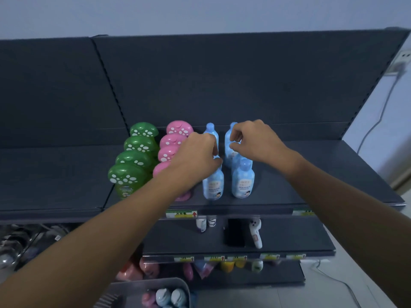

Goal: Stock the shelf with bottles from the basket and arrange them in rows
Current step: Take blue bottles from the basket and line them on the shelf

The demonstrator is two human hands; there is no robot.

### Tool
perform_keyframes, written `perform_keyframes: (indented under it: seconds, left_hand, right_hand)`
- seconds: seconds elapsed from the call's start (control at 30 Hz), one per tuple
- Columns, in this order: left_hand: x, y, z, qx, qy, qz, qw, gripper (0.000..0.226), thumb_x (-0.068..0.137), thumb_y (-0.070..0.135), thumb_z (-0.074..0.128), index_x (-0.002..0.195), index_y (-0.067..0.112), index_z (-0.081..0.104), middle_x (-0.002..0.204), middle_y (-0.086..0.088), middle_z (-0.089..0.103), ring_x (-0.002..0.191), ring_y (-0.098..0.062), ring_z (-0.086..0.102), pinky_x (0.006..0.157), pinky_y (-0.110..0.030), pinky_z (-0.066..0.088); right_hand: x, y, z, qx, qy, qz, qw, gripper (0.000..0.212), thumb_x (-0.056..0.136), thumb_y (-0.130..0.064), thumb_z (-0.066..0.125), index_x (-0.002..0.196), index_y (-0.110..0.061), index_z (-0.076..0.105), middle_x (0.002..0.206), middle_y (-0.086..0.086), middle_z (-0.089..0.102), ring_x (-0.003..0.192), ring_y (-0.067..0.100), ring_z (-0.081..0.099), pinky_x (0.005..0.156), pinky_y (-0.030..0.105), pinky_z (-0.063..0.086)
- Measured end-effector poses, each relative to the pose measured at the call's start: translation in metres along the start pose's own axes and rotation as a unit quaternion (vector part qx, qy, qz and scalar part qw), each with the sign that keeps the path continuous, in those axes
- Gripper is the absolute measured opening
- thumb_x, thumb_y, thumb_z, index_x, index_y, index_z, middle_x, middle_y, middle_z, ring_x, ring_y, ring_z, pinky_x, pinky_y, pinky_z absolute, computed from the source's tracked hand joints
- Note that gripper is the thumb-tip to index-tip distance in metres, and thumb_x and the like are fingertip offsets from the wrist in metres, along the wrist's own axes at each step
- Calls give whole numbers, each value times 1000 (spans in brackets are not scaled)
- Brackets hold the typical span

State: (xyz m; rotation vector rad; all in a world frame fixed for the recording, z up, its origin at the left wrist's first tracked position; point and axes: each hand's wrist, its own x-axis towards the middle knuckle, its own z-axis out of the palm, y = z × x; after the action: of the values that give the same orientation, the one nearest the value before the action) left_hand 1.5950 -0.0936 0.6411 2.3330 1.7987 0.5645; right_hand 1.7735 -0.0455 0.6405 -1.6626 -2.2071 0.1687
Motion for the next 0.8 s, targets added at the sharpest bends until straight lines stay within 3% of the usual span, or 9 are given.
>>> perform_keyframes:
  seconds: [0.2,0.33,0.43,0.8]
  left_hand:
    - [-48,-58,-33,20,-13,4,1000,14,81,29,68,83,17,62,85,-6,67,83,-31,62,71,-40,55]
    - [-88,-109,-45,38,-41,11,998,19,80,28,66,91,13,65,90,-11,66,86,-36,63,72,-44,56]
    - [-120,-150,-47,39,-51,14,998,18,81,28,66,91,13,65,90,-11,63,84,-36,62,69,-41,55]
    - [-219,-261,9,77,-140,-19,987,20,88,27,63,99,11,60,97,-16,61,90,-42,63,64,-39,46]
  right_hand:
    - [-30,-77,14,-38,13,12,999,7,84,-28,62,91,-29,64,91,-8,69,93,19,61,75,36,54]
    - [-58,-134,41,-35,-2,22,999,10,87,-26,62,94,-22,69,88,-6,71,90,18,62,76,38,55]
    - [-79,-172,71,-34,-32,30,998,10,86,-26,63,93,-22,67,87,-4,70,92,19,63,72,32,50]
    - [-146,-254,201,-49,-115,27,992,17,86,-31,64,101,-22,65,99,-2,66,96,24,62,77,40,54]
